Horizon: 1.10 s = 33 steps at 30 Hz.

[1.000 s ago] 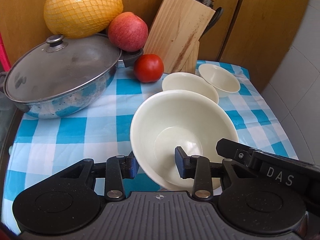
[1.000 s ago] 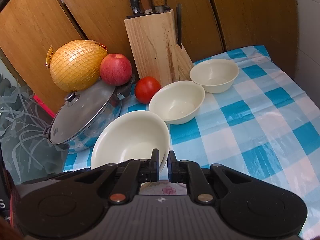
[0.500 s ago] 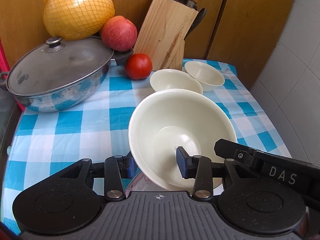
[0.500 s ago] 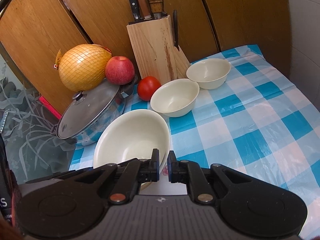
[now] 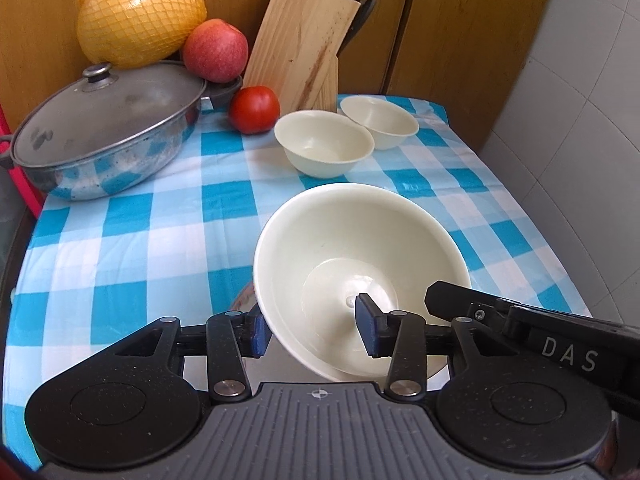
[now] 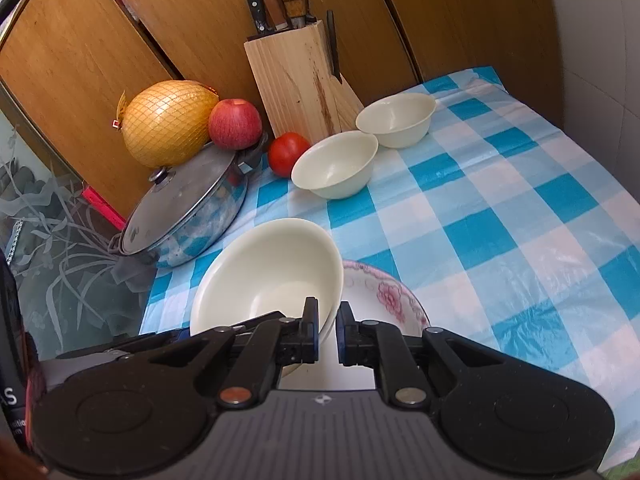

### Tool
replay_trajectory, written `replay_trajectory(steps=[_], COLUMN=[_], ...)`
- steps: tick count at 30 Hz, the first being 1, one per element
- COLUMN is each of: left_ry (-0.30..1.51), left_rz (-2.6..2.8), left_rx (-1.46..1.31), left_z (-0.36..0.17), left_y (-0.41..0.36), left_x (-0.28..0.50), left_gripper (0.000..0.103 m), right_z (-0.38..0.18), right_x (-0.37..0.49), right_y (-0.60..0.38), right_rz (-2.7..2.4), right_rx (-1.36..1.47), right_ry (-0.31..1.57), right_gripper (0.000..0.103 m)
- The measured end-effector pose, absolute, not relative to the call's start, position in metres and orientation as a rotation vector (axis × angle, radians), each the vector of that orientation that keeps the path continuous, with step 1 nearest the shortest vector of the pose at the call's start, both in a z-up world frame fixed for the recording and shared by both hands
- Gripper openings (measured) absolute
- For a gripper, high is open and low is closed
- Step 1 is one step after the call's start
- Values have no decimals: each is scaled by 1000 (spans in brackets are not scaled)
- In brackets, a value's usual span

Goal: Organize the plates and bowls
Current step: 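Lower the cream bowl into the pink-flowered dish and open both grippers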

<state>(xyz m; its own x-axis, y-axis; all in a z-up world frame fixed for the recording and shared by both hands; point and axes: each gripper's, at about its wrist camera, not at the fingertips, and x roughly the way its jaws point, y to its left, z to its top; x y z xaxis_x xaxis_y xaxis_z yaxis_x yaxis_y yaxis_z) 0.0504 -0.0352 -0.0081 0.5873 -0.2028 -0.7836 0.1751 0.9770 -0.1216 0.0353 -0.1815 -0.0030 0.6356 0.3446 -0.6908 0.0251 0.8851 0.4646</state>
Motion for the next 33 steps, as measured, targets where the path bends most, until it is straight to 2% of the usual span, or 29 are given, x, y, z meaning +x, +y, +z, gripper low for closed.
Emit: replay_trajectory(steps=[22,25,27,33], left_ry=[963,976,969,954], left_rz=[-244,-263,-263,-253], left_rx=[1,-18,-25,-33], left_z=[-19,-20,-19,-16], left_y=[-38,-36,-34,-30], left_x=[20,21,21,22], left_gripper=[53,59,70,71], right_z=[-18,-17,-14,-16], right_x=[5,4,3,5], right_y=[-187,-190,-192,-194], right_rz=[192,188,179,162], right_rx=[526,524,523,510], right_ry=[933,924,913,917], right_gripper=[13,13,15,16])
